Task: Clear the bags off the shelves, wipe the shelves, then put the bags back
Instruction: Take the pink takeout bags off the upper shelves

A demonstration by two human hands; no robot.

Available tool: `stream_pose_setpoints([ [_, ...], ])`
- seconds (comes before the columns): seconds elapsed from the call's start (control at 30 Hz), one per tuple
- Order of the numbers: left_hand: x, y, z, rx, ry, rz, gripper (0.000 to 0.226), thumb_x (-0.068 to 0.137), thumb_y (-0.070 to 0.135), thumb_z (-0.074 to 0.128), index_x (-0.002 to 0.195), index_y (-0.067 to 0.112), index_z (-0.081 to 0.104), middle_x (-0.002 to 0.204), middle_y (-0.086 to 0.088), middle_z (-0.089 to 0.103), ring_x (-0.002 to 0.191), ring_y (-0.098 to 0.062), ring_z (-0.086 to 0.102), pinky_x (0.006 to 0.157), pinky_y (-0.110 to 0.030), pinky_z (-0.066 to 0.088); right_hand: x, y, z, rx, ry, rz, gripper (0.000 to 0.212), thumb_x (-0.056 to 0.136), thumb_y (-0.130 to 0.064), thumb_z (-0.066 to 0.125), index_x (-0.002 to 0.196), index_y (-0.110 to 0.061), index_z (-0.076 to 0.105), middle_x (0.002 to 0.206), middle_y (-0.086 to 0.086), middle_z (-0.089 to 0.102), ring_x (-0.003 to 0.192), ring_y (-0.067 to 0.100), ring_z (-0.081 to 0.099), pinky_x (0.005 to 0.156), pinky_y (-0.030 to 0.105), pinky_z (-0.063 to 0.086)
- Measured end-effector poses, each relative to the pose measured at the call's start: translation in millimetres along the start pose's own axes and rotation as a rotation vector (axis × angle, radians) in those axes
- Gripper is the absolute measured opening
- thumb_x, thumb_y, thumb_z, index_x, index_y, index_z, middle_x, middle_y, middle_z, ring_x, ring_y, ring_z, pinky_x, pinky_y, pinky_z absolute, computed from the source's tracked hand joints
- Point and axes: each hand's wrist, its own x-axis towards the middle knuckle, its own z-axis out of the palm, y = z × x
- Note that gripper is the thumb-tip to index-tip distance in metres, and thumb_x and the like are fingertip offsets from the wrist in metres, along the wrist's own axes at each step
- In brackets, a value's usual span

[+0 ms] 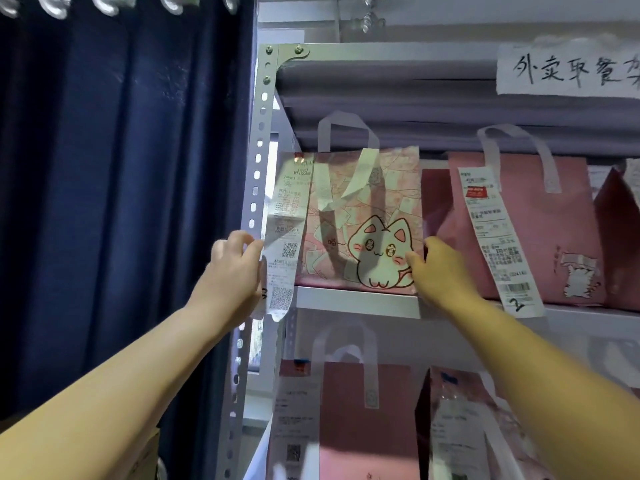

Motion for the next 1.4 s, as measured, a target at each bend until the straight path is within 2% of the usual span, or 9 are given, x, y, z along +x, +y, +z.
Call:
stream_pose_setpoints([
  [0.17,2.6,1.3,-0.5,-0.053,0.052,0.001,0.029,0.091,0.010,0.046,0.118,0.006,0.054,0.122,-0.011,0.042,0.106,-0.031,0.038,0.080,-0.049,0.047,5.6,8.5,1.9,0.006,0.077,-0.006,0.019,0.095,-0.017,0.045,0.088,-0.004,0.056,0.095,0.018,0.062,0.085,0.036,0.055,0.069,0.038,0.042],
  [0.3,2.4,3.0,-2.5,-0.091,0.057,-0.012,0.030,0.093,0.018,0.046,0.120,0.010,0.056,0.121,-0.009,0.042,0.108,-0.027,0.038,0.085,-0.048,0.046,6.8,12.6,-0.4,-0.020,0.126,-0.005,0.021,0.094,-0.017,0.045,0.081,-0.003,0.056,0.085,0.013,0.060,0.077,0.033,0.051,0.062,0.034,0.034],
  [0.53,0.5,-2.9,-4.8,-0.106,0.019,-0.025,0.027,0.094,0.027,0.044,0.114,0.023,0.062,0.120,0.000,0.040,0.105,-0.023,0.036,0.085,-0.044,0.046,6.1,11.8,-4.0,-0.017,0.109,-0.019,0.023,0.094,-0.018,0.047,0.083,0.000,0.058,0.081,0.012,0.058,0.076,0.030,0.049,0.062,0.033,0.034],
  [0.73,0.7,-5.3,-8.4,-0.081,0.013,-0.016,0.023,0.094,0.024,0.045,0.107,0.023,0.064,0.116,0.001,0.041,0.104,-0.022,0.036,0.080,-0.044,0.049,5.2,11.2,-2.3,-0.032,0.149,-0.021,0.020,0.093,-0.021,0.048,0.086,-0.006,0.059,0.085,0.011,0.059,0.075,0.027,0.046,0.063,0.031,0.031],
  [0.87,-1.6,-4.4,-12.7,-0.090,0.082,-0.044,0.024,0.092,0.022,0.045,0.107,0.020,0.064,0.111,0.001,0.045,0.104,-0.022,0.036,0.076,-0.040,0.046,0.4,7.8,-4.3,-0.026,0.206,-0.055,0.019,0.090,-0.025,0.052,0.096,-0.009,0.061,0.093,0.011,0.066,0.082,0.028,0.055,0.068,0.032,0.039],
  [0.97,-2.1,1.0,-19.1,-0.094,0.181,-0.041,0.024,0.092,0.026,0.047,0.106,0.016,0.064,0.109,-0.002,0.048,0.102,-0.024,0.037,0.075,-0.037,0.041,-4.8,3.6,-13.9,-0.036,0.297,-0.128,0.014,0.087,-0.025,0.057,0.094,-0.013,0.059,0.088,0.007,0.065,0.079,0.025,0.057,0.068,0.032,0.043],
  [1.07,-0.1,15.0,-24.7,-0.067,0.195,0.035,0.025,0.091,0.033,0.049,0.100,0.016,0.064,0.108,-0.003,0.051,0.103,-0.026,0.041,0.075,-0.038,0.043,-12.1,2.2,-28.9,-0.090,0.365,-0.253,0.011,0.086,-0.026,0.059,0.087,-0.016,0.057,0.082,0.003,0.062,0.075,0.023,0.057,0.065,0.034,0.047],
  [1.2,2.0,47.2,-24.6,-0.070,0.200,0.185,0.026,0.090,0.036,0.051,0.097,0.016,0.065,0.107,-0.005,0.057,0.100,-0.027,0.048,0.074,-0.037,0.047,-21.7,9.4,-53.5,-0.151,0.359,-0.428,0.011,0.086,-0.023,0.061,0.081,-0.014,0.059,0.075,0.002,0.062,0.066,0.021,0.057,0.054,0.024,0.040],
  [1.4,0.8,106.8,-7.2,-0.109,0.172,0.399,0.032,0.090,0.037,0.049,0.082,0.012,0.066,0.084,-0.004,0.062,0.075,-0.020,0.054,0.058,-0.028,0.046,-28.9,50.8,-92.3,-0.247,0.355,-0.498,0.012,0.083,-0.016,0.065,0.074,-0.011,0.061,0.071,0.003,0.065,0.058,0.017,0.054,0.048,0.018,0.034],
])
